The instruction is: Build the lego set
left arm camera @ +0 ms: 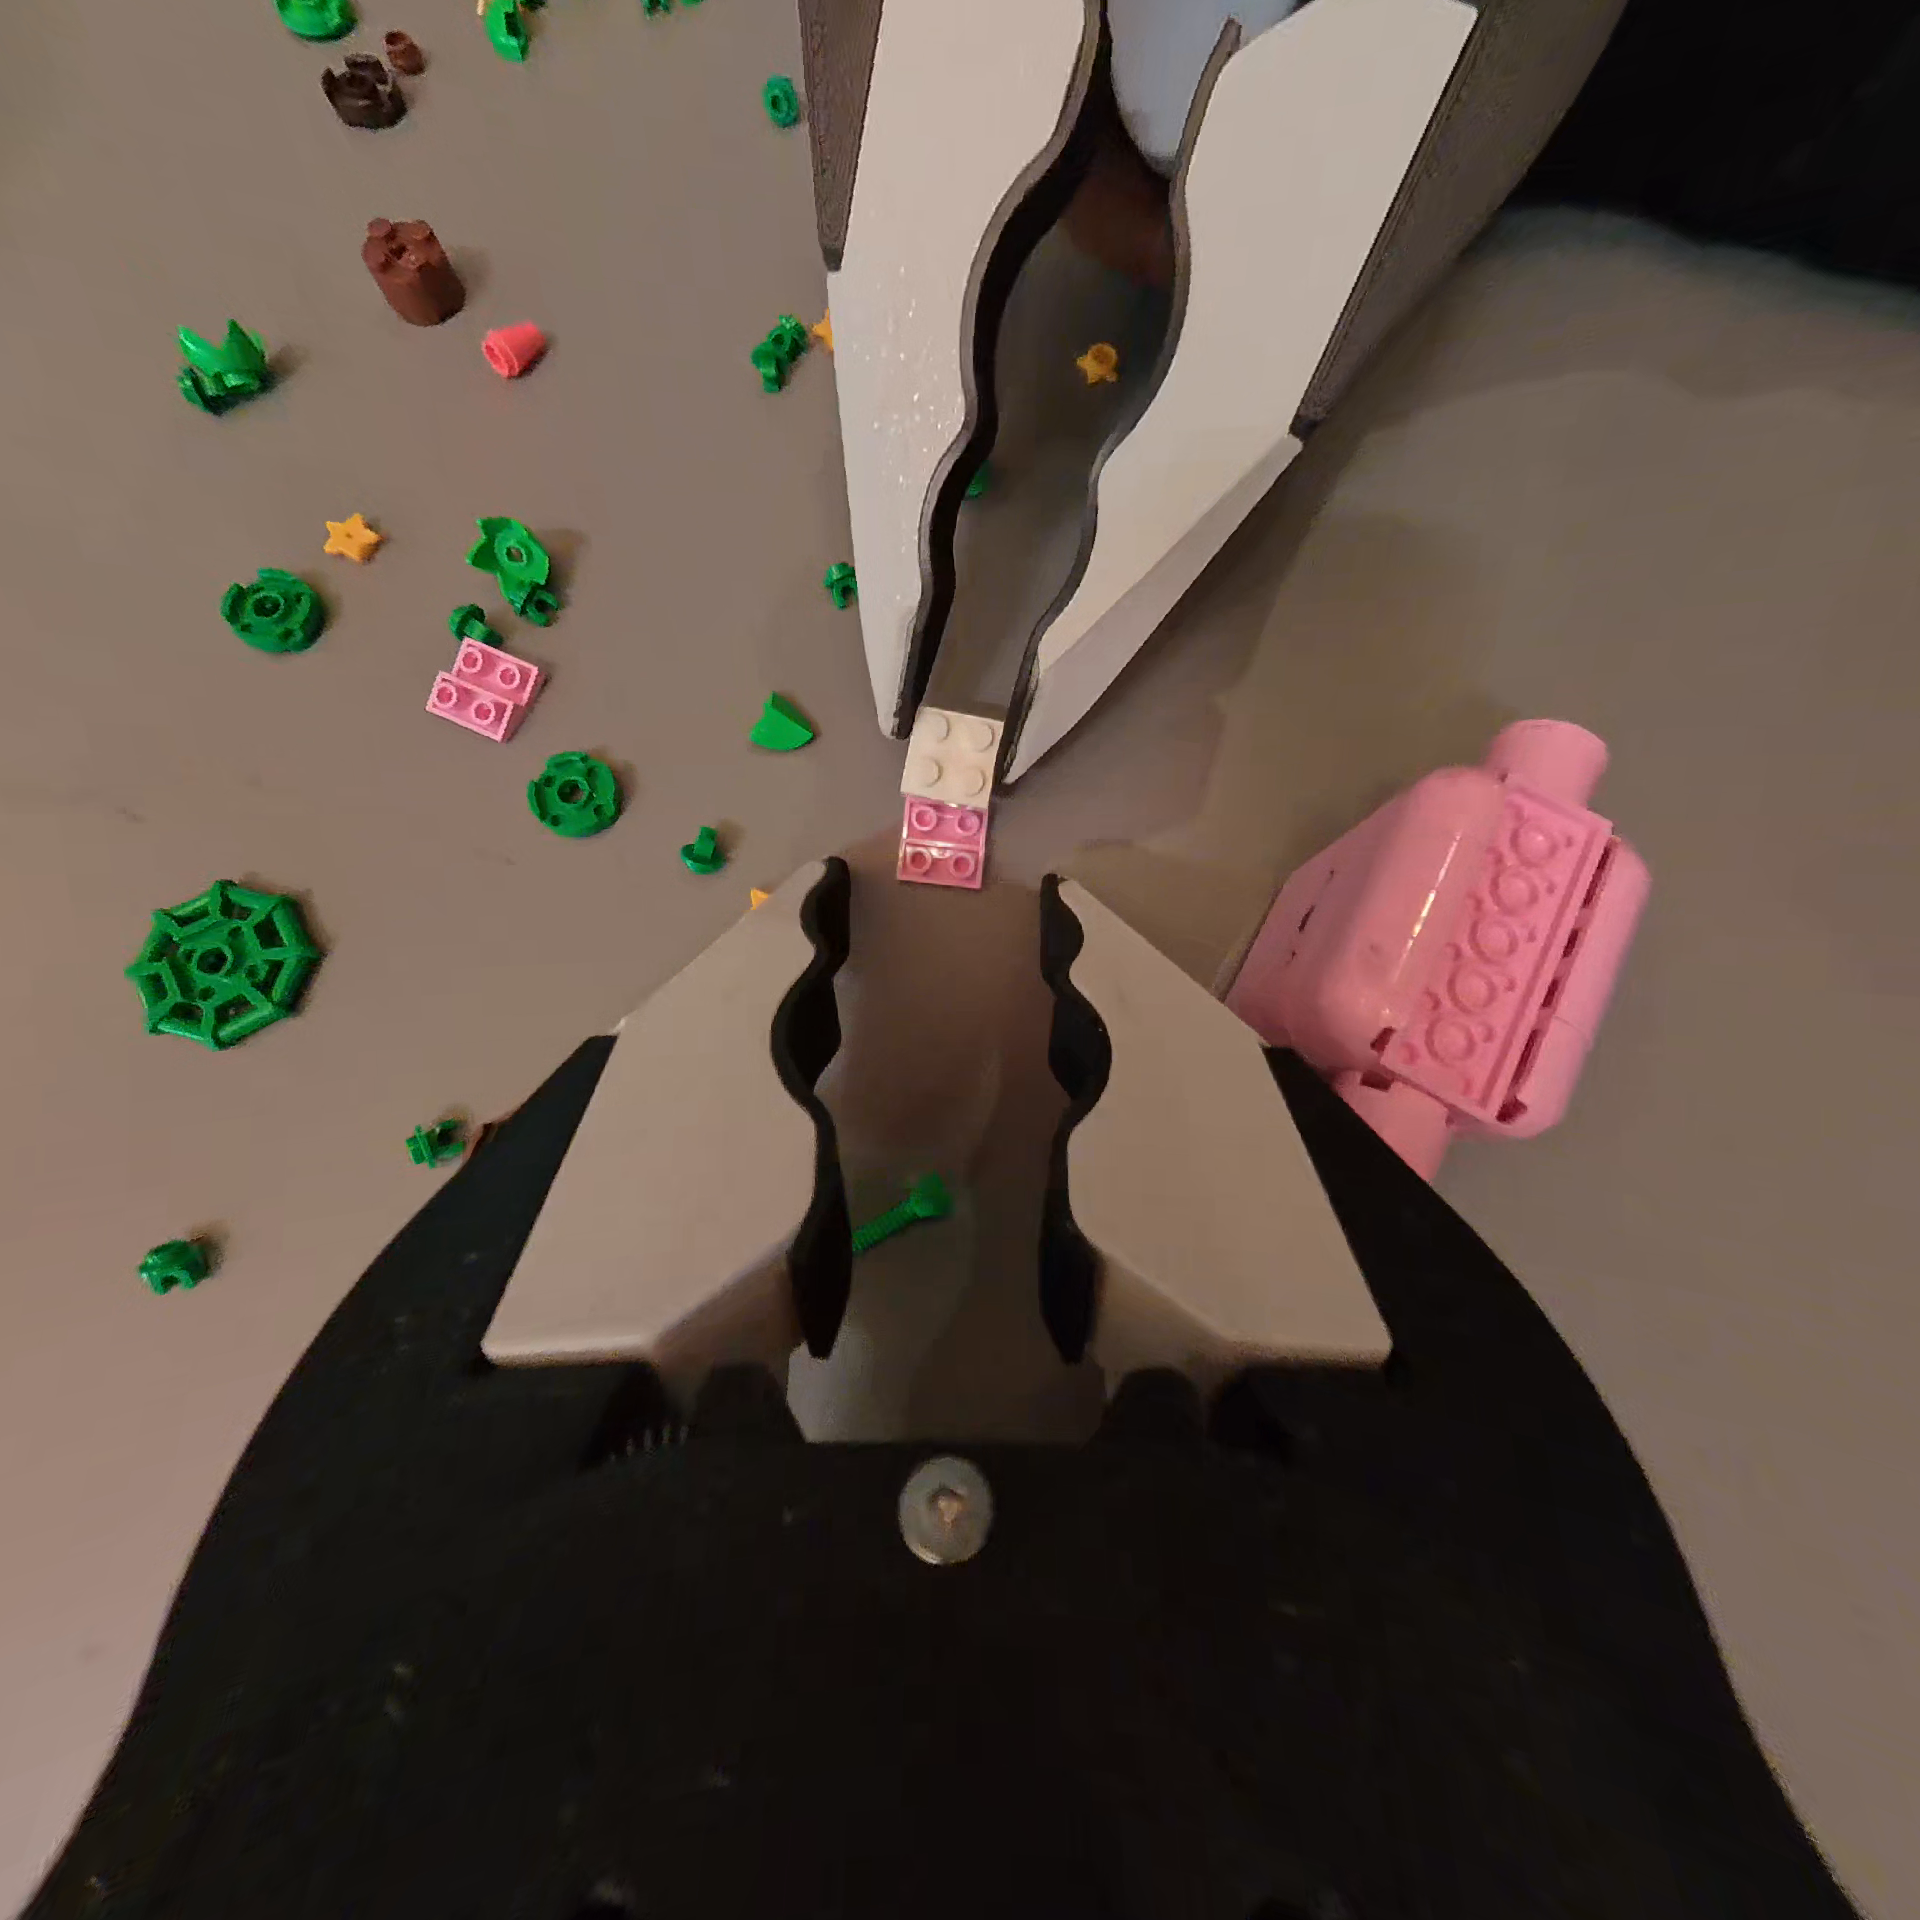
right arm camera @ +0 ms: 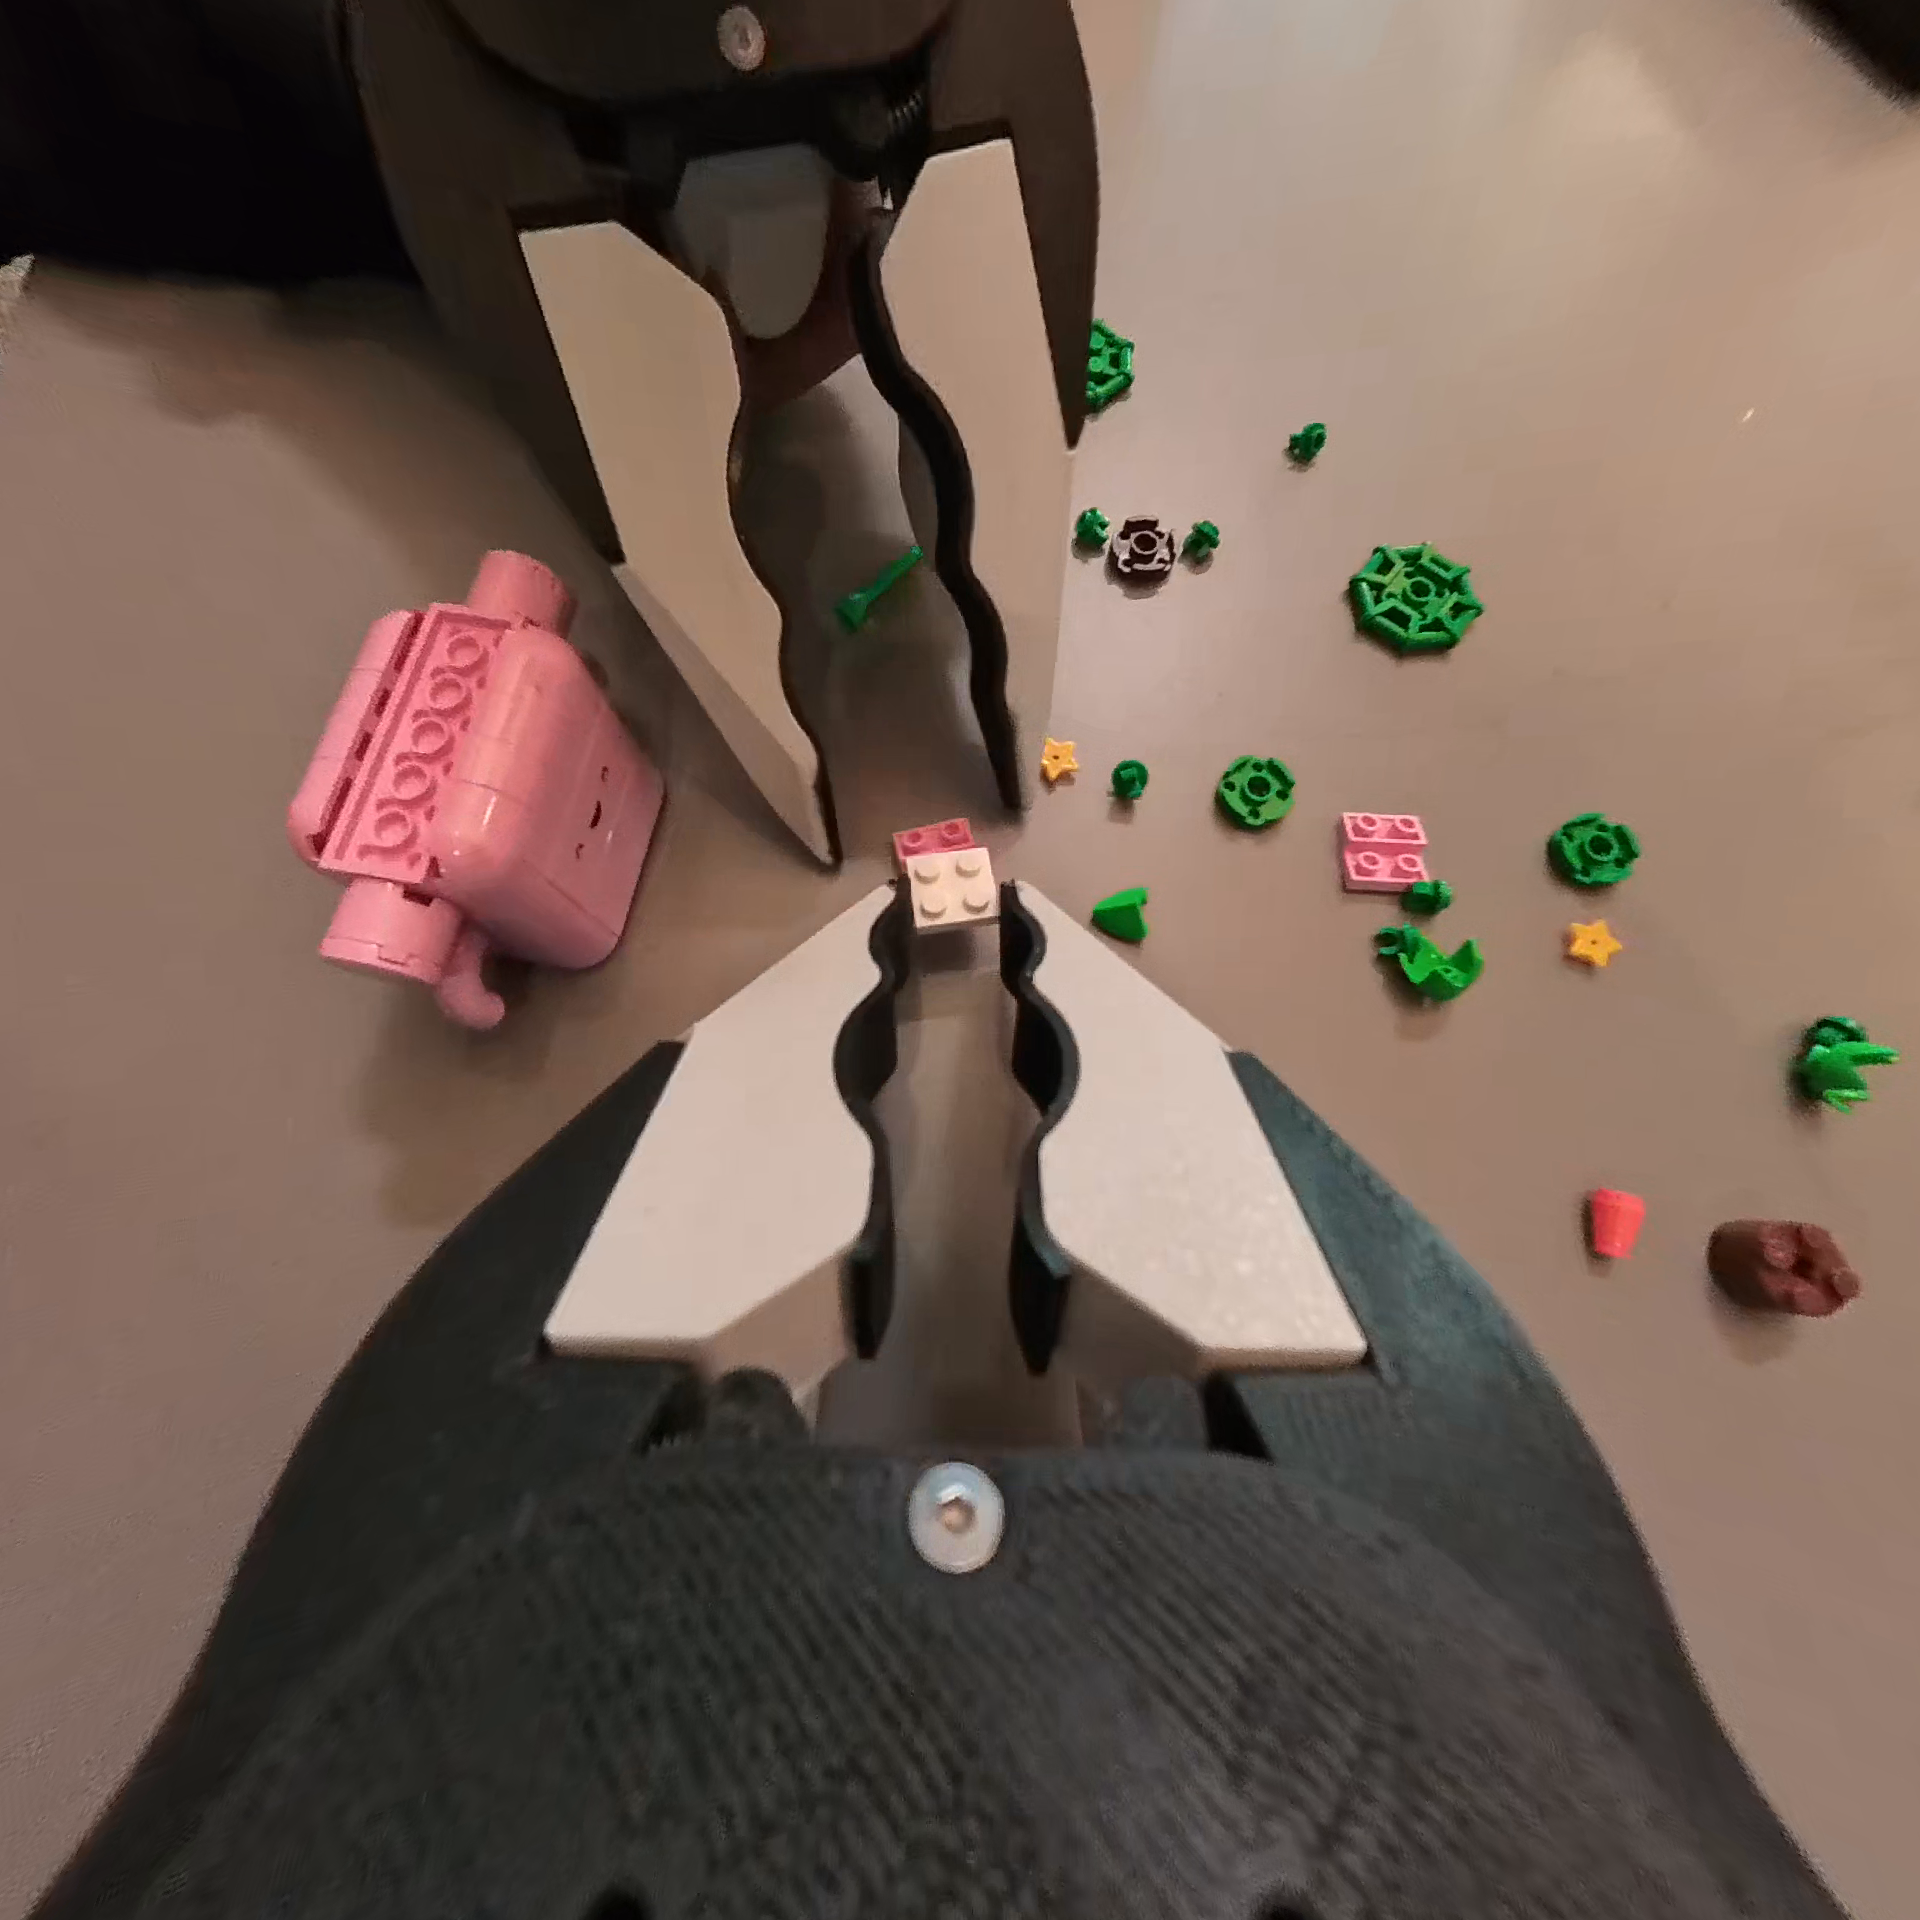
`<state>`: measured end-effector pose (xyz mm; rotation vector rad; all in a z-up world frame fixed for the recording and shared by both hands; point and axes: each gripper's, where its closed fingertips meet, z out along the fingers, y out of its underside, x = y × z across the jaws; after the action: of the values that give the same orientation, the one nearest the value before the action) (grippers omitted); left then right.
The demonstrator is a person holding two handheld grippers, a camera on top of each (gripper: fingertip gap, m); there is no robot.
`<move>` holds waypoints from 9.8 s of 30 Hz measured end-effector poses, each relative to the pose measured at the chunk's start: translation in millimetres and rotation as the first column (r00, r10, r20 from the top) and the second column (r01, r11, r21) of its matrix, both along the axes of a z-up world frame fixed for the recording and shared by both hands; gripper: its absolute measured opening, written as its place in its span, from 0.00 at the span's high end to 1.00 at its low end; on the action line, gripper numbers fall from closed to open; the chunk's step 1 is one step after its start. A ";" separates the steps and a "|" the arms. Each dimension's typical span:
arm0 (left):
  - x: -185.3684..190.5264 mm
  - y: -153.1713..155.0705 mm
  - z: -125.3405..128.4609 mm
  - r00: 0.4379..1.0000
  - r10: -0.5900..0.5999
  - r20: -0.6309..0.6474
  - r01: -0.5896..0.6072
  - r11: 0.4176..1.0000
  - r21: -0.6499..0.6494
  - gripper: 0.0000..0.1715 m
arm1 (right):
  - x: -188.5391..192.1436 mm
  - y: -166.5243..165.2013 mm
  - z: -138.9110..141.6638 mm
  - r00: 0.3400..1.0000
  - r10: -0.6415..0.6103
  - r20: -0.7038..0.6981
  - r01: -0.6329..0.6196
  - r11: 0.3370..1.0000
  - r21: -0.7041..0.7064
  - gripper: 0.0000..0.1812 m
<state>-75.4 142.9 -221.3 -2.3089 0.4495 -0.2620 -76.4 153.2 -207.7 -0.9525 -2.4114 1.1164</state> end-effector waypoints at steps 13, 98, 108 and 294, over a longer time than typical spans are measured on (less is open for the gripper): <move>5.5 2.8 0.3 0.998 -0.038 0.040 0.039 0.999 -0.015 0.93 | 0.2 -3.7 -7.5 1.000 0.008 0.030 -0.008 1.000 -0.002 0.92; 9.6 1.0 -0.3 0.998 -0.067 0.006 0.067 0.998 -0.003 0.93 | 6.0 -4.7 -5.5 0.986 -0.053 0.157 0.064 0.996 -0.069 0.90; 9.7 1.1 -0.3 0.998 -0.067 0.004 0.067 0.998 -0.002 0.93 | 6.9 -7.6 -6.3 0.987 -0.041 0.155 0.050 0.997 -0.059 0.93; 19.8 -35.6 112.3 0.786 -0.385 0.484 0.136 0.871 0.471 1.00 | 13.0 -51.8 100.9 0.918 0.045 -0.395 -0.168 0.944 -0.282 0.97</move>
<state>-55.5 107.3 -109.1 -1.6336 0.4681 -0.8834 -63.4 101.4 -106.7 -0.6118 -2.0240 1.5943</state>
